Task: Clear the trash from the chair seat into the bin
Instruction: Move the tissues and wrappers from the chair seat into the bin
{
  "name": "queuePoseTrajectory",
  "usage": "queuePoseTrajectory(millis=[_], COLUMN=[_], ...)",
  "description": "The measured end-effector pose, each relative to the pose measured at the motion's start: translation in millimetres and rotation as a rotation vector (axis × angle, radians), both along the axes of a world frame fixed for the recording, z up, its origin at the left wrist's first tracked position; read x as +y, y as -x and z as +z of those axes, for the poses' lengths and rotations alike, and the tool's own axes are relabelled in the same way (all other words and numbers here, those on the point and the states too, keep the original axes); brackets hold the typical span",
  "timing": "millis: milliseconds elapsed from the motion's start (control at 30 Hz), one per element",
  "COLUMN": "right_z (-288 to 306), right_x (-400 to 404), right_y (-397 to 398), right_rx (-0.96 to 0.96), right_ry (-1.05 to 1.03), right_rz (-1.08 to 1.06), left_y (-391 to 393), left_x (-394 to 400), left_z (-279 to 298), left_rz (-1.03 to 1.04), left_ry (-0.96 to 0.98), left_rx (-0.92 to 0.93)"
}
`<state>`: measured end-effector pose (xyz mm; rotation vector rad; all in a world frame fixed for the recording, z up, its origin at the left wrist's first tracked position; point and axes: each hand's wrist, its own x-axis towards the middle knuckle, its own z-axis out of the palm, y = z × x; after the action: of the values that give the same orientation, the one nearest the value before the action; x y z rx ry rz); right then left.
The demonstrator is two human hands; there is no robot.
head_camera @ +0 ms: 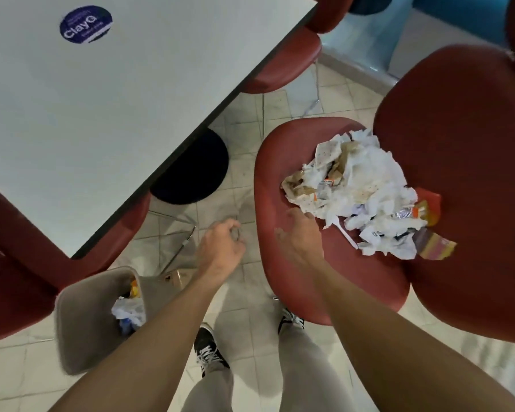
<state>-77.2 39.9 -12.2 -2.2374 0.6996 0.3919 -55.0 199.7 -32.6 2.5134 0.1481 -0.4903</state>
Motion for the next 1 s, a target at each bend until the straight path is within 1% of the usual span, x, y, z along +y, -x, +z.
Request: queuePoseTrajectory(millis=[100,233,467,600,767,867,1000], right_z=[-12.0,-34.5,-86.3,-117.6,-155.8,-173.3,-188.3], right_x=[-39.6,-81.3,-131.0,-142.8,-138.0,-132.5,-131.7], right_y=[-9.7,-19.0,-36.8,-42.0,-45.2,-53.0,-62.0], right_rx=[0.006,0.008,0.048,0.08,0.096,0.099,0.124], right_ry=[-0.024,-0.059,-0.073,-0.09,-0.096,-0.015,0.1], right_rz=[-0.047,-0.102,-0.152,-0.094,0.003,0.06,0.086], left_y=[-17.8,-39.6,-76.0,-93.8,-109.2,-115.1,-119.4], left_x=[-46.3,-99.2,-167.6,-189.8,-206.3,-209.2,-206.3], left_z=[-6.1,-18.1,-55.0,-82.3,-117.8,-133.3,-144.7], left_rz=[-0.042,-0.037,-0.053,-0.104,-0.155,-0.183,-0.156], left_ry=[-0.024,-0.047,-0.057,-0.108,-0.146,-0.165,-0.139], left_rx=[-0.005,0.007,0.016,0.029,0.061,0.074,0.058])
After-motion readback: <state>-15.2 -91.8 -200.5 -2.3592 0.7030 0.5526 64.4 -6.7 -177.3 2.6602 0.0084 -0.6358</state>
